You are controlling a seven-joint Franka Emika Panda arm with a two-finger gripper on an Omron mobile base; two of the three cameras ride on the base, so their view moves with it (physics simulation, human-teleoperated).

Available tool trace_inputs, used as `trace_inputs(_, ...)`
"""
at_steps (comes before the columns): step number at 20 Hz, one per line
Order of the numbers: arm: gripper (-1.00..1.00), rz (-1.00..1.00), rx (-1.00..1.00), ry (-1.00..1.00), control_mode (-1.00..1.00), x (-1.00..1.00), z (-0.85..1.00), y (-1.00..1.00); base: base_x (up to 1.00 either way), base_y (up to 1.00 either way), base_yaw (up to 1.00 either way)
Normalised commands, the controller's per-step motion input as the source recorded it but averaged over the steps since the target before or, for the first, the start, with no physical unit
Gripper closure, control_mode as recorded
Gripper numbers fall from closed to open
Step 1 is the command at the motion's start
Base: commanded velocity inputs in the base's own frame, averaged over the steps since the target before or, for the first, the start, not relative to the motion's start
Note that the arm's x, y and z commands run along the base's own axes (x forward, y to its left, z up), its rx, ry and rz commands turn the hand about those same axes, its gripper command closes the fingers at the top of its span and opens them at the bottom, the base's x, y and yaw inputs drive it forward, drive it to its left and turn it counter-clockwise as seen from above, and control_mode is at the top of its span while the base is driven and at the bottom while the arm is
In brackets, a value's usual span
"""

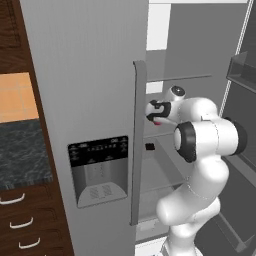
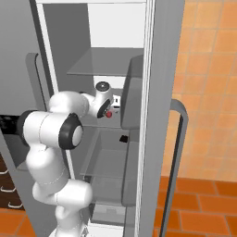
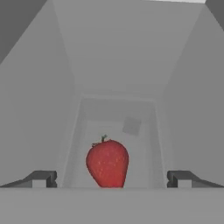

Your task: Take the strawberry from the fridge and place it on top of the pancake, located on the dining counter.

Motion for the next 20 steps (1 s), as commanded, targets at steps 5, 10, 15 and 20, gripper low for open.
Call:
trace_inputs(5, -1.00, 0.00, 0.00, 0.06, -1.00, 0.17, -0.19, 0.00, 0.00, 0.00, 0.00)
trace_inputs(10, -1.00, 0.00, 0.00, 0.02, -1.00, 0.08, -0.20, 0.05, 0.00, 0.00, 0.00)
trace_inputs(15, -1.00, 0.00, 0.00, 0.01, -1.00, 0.10, -0.18, 0.07, 0.00, 0.00, 0.00)
trace_inputs(20, -1.00, 0.00, 0.00, 0.01, -1.00, 0.07, -0.18, 0.00, 0.00, 0.00, 0.00)
